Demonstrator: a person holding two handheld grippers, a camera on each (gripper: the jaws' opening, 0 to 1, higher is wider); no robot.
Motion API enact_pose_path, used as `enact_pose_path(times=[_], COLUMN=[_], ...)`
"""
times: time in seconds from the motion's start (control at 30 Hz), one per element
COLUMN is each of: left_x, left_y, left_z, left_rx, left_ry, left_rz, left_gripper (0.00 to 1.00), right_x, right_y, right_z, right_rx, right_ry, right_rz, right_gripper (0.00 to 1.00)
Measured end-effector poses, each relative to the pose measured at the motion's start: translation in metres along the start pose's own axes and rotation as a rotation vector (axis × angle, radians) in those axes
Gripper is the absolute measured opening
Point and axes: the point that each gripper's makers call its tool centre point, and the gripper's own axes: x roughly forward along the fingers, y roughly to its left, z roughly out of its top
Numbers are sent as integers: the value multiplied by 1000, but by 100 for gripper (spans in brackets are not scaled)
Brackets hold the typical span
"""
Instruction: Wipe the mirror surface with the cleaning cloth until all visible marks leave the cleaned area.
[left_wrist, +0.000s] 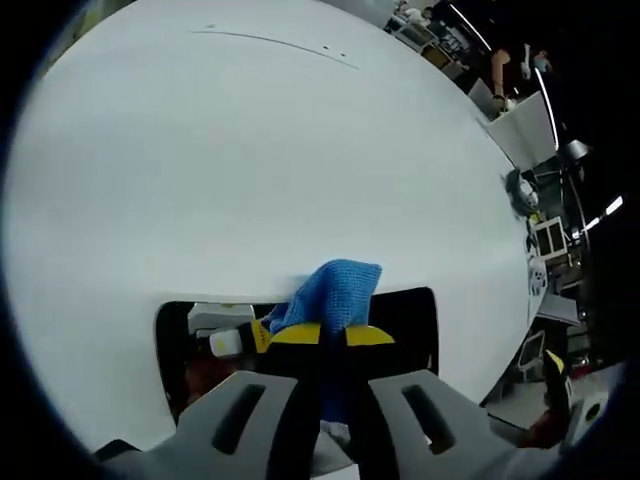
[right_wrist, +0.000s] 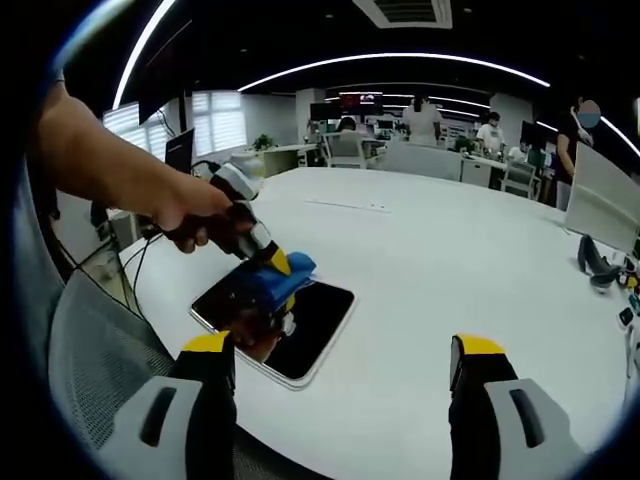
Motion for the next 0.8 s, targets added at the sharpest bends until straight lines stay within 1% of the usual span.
enact_pose_path(times=[0.2,0.6,0.63,0.7,0.8], left_x=[10,25,26,28,33], left_y=[-19,-45,-47,-50,-58], left_z=[-1,0,1,1,0], left_rx=[8,8,8,12,16], left_ry=[2,-13,-13,-12,-9], left_rz=[-17,-24,-26,-28,-31], left_gripper=[2,2,2,2,2], right_x=[0,0,0,1,1], right_y=[0,-2,-2,-1,-2], right_z=[0,-1,-1,3,0], right_rx=[0,5,7,-14,-7], right_ry=[1,3,3,-13,-4], right_rz=[0,-3,-1,12,11], right_gripper=[88,88,89,94,94])
